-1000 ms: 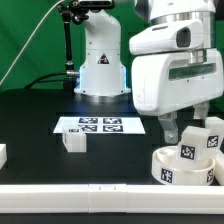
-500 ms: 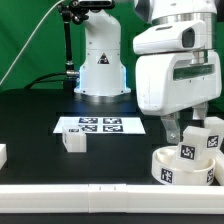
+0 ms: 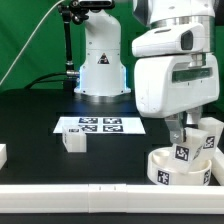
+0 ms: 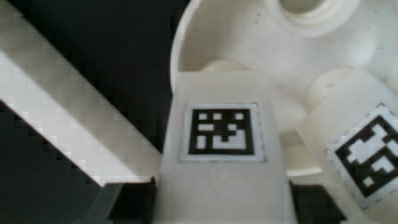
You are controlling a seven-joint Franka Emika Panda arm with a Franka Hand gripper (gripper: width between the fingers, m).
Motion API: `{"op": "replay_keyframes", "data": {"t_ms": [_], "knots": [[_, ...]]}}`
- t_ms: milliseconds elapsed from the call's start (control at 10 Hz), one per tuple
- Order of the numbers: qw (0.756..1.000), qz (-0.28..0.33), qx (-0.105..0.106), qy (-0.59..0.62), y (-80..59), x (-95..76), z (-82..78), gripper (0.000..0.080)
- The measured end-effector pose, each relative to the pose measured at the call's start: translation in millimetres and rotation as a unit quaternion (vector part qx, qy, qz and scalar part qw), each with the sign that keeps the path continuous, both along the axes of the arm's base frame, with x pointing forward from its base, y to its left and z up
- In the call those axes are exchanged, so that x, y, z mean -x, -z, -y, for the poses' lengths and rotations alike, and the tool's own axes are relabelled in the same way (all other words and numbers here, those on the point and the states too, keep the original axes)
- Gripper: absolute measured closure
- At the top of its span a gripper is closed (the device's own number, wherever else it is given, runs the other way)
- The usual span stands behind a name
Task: Assemble stool
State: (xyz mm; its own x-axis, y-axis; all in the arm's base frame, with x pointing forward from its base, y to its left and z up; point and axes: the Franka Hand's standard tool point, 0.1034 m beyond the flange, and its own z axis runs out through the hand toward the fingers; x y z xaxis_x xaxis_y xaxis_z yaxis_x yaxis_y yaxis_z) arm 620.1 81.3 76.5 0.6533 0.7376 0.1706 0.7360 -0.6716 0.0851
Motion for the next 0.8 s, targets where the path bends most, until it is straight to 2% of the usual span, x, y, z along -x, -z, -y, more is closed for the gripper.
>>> {"op": "replay_keyframes", "data": {"t_ms": [200,500,800], "knots": [[1.000,-0.001,-0.002,0.011,-0.3,-0.3,-0.3,0.0458],[0.992,-0.008,-0.023,0.121,-0.5,-0.7,0.3,0.0458],[0.967,-0.006,-0.048,0.250,-0.7,-1.6,-2.1,0.0458]]}}
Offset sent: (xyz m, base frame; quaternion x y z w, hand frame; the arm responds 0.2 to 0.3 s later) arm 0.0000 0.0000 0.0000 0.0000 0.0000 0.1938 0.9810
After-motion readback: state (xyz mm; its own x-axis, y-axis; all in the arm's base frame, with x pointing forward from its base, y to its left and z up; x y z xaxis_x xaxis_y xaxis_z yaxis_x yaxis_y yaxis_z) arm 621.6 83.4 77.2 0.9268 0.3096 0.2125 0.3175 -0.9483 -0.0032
